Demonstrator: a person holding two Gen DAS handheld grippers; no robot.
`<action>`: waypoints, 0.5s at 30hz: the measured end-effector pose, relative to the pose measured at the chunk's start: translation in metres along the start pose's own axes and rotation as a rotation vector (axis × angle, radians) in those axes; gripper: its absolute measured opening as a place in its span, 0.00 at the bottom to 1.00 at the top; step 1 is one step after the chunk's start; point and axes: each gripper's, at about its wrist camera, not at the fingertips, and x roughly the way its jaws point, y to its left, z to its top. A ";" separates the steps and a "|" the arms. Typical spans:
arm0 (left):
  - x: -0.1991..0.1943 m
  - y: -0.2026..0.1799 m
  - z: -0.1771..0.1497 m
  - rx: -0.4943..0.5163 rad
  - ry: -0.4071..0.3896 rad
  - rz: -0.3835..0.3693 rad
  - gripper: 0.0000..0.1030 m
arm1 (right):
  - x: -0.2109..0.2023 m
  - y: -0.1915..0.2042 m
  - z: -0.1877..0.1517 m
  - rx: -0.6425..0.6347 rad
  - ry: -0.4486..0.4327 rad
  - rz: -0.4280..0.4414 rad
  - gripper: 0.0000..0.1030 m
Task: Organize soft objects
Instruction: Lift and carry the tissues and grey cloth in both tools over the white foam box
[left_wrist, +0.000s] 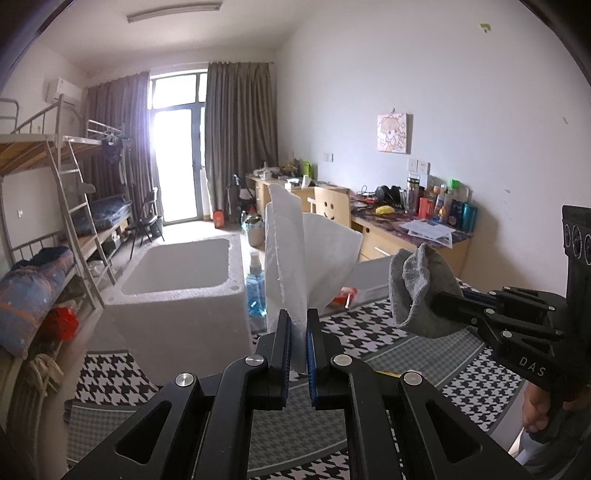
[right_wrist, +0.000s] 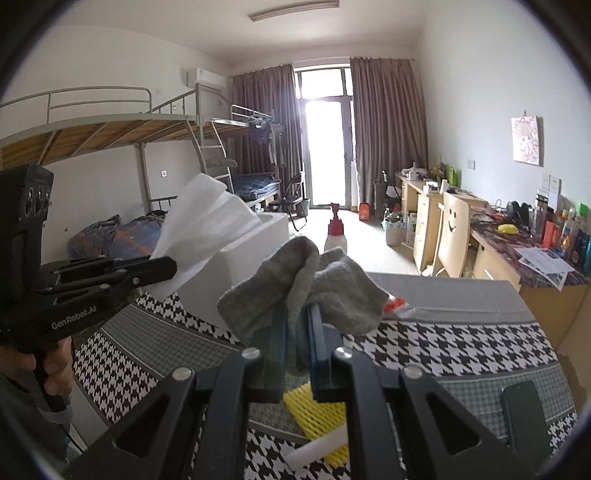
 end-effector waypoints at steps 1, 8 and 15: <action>0.000 0.001 0.001 -0.002 -0.004 0.002 0.08 | 0.001 0.001 0.001 -0.001 -0.001 0.002 0.12; 0.001 0.005 0.006 -0.010 -0.019 0.019 0.08 | 0.008 0.009 0.013 -0.026 -0.008 0.019 0.12; 0.002 0.008 0.012 -0.011 -0.030 0.028 0.08 | 0.012 0.012 0.021 -0.038 -0.011 0.023 0.12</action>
